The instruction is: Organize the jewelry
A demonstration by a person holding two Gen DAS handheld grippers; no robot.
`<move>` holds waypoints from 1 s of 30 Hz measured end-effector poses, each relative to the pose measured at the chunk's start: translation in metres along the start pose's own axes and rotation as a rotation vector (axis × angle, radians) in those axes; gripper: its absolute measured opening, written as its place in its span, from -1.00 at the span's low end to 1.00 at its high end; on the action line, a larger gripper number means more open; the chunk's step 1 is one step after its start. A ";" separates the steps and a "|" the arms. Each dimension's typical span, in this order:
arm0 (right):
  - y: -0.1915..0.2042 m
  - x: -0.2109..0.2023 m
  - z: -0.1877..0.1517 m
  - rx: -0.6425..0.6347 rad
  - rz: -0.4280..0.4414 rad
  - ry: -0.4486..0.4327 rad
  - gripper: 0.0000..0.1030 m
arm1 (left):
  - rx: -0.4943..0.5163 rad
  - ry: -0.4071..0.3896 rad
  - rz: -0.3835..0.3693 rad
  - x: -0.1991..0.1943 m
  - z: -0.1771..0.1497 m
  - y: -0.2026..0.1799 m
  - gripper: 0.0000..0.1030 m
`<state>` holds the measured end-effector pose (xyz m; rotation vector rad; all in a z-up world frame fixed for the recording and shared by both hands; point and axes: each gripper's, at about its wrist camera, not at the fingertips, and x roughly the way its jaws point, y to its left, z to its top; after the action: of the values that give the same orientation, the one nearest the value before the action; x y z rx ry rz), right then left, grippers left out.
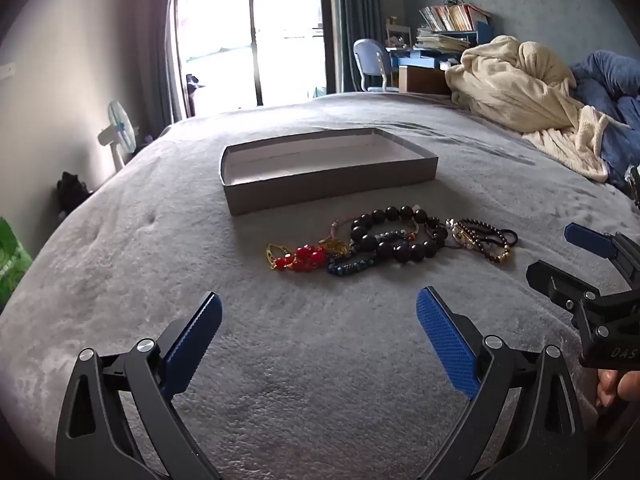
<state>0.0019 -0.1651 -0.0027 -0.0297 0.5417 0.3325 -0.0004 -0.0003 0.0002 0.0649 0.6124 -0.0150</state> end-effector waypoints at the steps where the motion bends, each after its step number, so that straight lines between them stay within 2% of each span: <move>1: 0.000 0.000 0.000 0.000 0.000 -0.001 0.90 | 0.001 0.001 0.001 0.000 0.000 0.000 0.88; 30: 0.001 0.000 0.002 0.000 0.001 -0.002 0.90 | -0.009 -0.015 0.007 -0.004 0.004 0.007 0.88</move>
<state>0.0020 -0.1638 -0.0011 -0.0293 0.5400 0.3332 -0.0013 0.0060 0.0061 0.0585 0.5974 -0.0064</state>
